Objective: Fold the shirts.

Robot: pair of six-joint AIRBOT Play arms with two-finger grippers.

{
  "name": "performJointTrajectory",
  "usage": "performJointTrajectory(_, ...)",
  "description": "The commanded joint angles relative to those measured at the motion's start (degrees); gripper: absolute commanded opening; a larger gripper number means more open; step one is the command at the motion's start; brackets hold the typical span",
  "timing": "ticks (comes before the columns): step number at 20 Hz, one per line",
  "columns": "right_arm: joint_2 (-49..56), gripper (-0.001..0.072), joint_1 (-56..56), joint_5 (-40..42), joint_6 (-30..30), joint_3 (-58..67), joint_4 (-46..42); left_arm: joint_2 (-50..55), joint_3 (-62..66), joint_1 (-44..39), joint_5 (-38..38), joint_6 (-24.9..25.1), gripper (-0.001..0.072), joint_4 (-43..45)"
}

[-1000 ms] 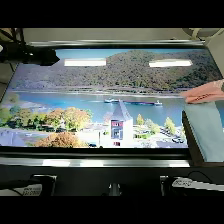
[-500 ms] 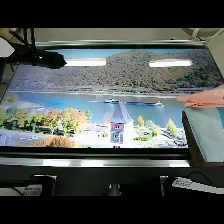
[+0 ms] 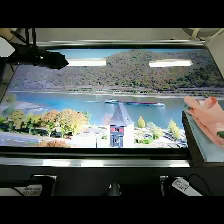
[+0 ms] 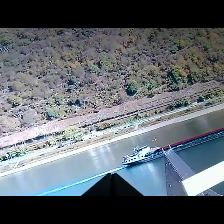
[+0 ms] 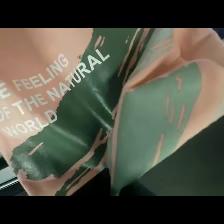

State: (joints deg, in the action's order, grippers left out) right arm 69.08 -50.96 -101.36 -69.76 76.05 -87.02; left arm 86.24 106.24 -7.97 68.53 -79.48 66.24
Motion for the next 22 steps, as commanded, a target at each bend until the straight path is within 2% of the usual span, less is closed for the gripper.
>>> performJointTrajectory(1, -4.48, 0.0094, 0.04, 7.56, -4.42, -15.65, -4.83, 0.02, 0.02, 0.02, 0.02, 0.04, 0.0031, -0.33)
performJointTrajectory(2, -4.61, 0.0252, 0.04, 9.07, -4.83, -16.96, -4.17, 0.02, 0.02, 0.02, 0.02, 0.02, 0.0031, -1.05)
performJointTrajectory(3, -4.63, 0.0586, 0.04, 10.14, -4.74, -17.11, -3.69, 0.00, 0.02, 0.02, 0.02, 0.04, 0.0031, -2.34)
performJointTrajectory(4, -4.66, 0.0679, 0.04, 11.43, -2.78, -16.35, -3.74, 0.00, 0.04, 0.02, 0.02, 0.02, 0.0031, -3.56)
performJointTrajectory(7, -4.66, 0.0698, 0.07, 15.74, 2.89, -6.14, -6.56, -0.61, 0.39, 0.02, 0.79, 0.04, 0.0031, -6.38)
performJointTrajectory(9, -4.66, 0.0692, 0.35, 25.92, 5.68, 5.66, -5.03, -1.05, 3.34, 0.04, 0.87, 0.04, 0.0030, -4.02)
performJointTrajectory(10, -4.66, 0.0682, 1.55, 31.56, 7.06, 10.69, -3.85, -1.01, 5.77, -0.07, 0.68, -0.24, 0.0030, 0.15)
performJointTrajectory(12, -4.55, 0.0675, 8.11, 39.85, 11.58, 17.68, -3.02, -0.81, 9.42, -1.40, -0.28, -7.87, 0.0030, 16.48)
performJointTrajectory(13, -4.48, 0.0675, 13.20, 41.13, 12.46, 18.64, -3.04, -0.74, 9.49, -2.36, -0.17, -12.41, 0.0029, 25.46)
performJointTrajectory(14, -4.09, 0.0675, 18.69, 39.80, 11.50, 18.58, -3.06, -0.50, 8.70, -2.99, 0.33, -14.93, 0.0030, 30.99)
performJointTrajectory(16, -0.61, 0.0675, 29.99, 31.65, 3.54, 18.58, -3.21, 0.44, 5.27, -3.19, 4.48, -16.65, 0.0062, 31.67)
performJointTrajectory(17, 2.12, 0.0676, 34.86, 26.77, 1.92, 18.58, -2.95, 1.11, 2.67, -3.19, 9.27, -17.49, 0.0285, 30.93)
performJointTrajectory(18, 4.70, 0.0680, 38.49, 22.34, 2.56, 18.58, -1.81, 1.75, -0.26, -3.19, 15.45, -18.32, 0.0580, 30.08)
performJointTrajectory(19, 7.26, 0.0692, 41.29, 18.12, 4.22, 18.58, 0.28, 2.03, -4.24, -3.19, 21.75, -18.29, 0.0632, 29.27)
performJointTrajectory(20, 9.29, 0.0696, 42.95, 15.08, 5.64, 18.58, 2.34, 1.14, -9.20, -3.21, 23.63, -18.10, 0.0632, 28.76)
performJointTrajectory(22, 12.00, 0.0697, 44.83, 12.74, 6.12, 18.21, 4.90, -3.82, -18.16, -3.43, 17.29, -20.65, 0.0632, 28.72)
